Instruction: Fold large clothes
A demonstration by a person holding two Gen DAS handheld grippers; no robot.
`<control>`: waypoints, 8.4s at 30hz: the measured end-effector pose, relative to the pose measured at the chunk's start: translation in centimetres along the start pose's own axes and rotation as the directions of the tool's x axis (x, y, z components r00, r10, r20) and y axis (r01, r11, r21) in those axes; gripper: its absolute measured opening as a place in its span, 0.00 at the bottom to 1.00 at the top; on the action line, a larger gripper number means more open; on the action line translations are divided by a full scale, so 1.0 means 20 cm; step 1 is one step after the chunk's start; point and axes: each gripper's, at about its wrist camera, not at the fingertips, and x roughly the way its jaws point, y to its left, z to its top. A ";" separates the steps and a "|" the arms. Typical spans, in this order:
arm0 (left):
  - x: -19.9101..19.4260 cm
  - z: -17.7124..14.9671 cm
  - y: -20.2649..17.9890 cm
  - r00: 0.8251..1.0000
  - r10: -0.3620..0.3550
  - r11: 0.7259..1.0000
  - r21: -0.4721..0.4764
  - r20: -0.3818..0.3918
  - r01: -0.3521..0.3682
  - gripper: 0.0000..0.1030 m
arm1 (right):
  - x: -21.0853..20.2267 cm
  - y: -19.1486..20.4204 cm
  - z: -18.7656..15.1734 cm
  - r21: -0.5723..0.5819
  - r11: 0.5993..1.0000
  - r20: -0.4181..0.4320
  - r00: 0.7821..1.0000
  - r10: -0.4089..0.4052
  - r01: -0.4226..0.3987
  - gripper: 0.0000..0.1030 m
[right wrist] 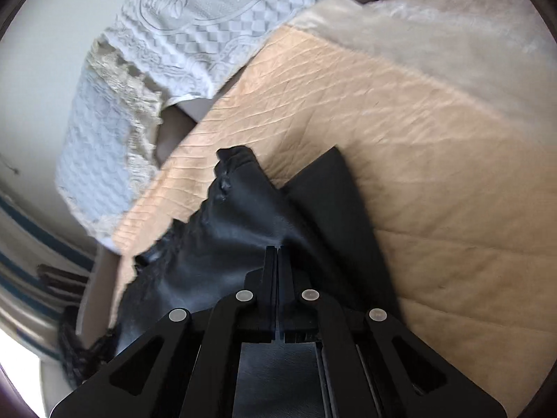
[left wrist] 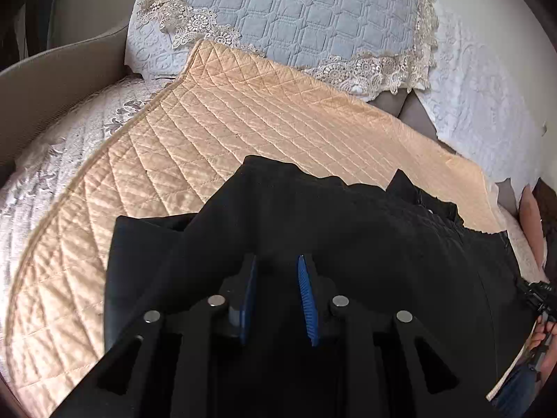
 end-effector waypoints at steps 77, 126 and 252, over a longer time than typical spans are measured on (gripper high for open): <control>-0.11 -0.11 0.28 0.991 -0.050 0.971 -0.237 -0.121 0.020 0.43 | 0.05 0.71 -0.57 -0.369 0.927 -0.127 0.992 0.016 -0.062 0.42; -0.15 -0.10 -0.58 0.912 -0.366 0.922 0.064 -0.185 0.383 0.41 | 0.42 0.78 -0.55 -0.142 0.941 -0.311 0.917 0.251 -0.306 0.50; 0.10 -0.23 -1.26 0.961 -0.226 0.886 0.375 -0.161 0.271 0.45 | -0.32 -0.09 -0.47 0.278 0.950 0.260 0.941 -0.216 0.141 0.55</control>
